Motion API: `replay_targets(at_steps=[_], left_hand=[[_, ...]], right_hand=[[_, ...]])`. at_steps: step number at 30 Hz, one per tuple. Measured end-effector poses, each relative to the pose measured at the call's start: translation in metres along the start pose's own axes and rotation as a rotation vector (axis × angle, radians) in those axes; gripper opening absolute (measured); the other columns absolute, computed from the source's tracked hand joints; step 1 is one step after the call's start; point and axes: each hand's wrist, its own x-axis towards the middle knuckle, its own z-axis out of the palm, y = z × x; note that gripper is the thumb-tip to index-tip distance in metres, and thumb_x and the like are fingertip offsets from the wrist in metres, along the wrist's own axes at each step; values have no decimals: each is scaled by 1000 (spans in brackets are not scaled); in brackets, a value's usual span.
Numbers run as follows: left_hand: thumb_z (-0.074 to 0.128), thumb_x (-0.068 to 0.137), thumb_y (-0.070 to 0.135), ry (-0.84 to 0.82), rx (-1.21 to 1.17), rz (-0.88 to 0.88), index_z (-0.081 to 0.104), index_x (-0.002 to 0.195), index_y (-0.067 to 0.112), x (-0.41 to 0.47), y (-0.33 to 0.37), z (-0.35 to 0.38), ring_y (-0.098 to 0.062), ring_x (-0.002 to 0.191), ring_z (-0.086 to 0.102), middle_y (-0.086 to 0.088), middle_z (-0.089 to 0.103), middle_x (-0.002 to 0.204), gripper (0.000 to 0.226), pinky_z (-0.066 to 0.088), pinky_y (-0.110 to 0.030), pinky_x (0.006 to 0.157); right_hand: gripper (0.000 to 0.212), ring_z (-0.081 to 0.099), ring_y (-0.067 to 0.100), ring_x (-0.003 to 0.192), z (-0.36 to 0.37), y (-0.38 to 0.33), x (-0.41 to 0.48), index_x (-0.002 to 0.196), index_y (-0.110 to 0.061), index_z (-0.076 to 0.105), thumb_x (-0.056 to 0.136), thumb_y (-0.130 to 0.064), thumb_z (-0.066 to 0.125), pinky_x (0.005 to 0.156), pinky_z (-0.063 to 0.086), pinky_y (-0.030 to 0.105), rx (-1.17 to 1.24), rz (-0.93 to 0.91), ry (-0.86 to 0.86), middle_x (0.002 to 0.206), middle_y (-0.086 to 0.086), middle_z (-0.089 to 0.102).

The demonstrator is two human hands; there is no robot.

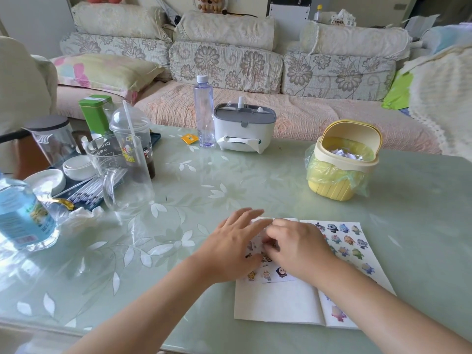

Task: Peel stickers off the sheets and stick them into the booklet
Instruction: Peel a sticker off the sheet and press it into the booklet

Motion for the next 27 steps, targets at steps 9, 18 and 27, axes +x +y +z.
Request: replay_targets(at_steps=[9, 18, 27], left_hand=[[47, 89, 36, -65, -9, -9, 57, 133, 43, 0, -2, 6, -4, 144, 27, 17, 40, 152, 46, 34, -28, 114], [52, 93, 42, 10, 214, -263, 46, 142, 35, 1, -13, -15, -14, 144, 23, 9, 33, 154, 50, 29, -33, 112], [55, 95, 30, 122, -518, -506, 71, 93, 23, 13, 43, -38, -12, 77, 63, 10, 73, 87, 18, 50, -21, 67]], right_hand=[[7, 55, 13, 52, 1, 1, -8, 64, -26, 60, 71, -26, 60, 46, 30, 19, 65, -135, 117, 66, -9, 57], [15, 44, -4, 59, -16, 7, -13, 78, -33, 67, 75, -19, 71, 52, 33, 19, 230, -15, 111, 84, -20, 66], [29, 49, 8, 57, -31, 14, -11, 79, -33, 65, 71, -7, 74, 56, 45, 26, 349, 65, 199, 88, -18, 59]])
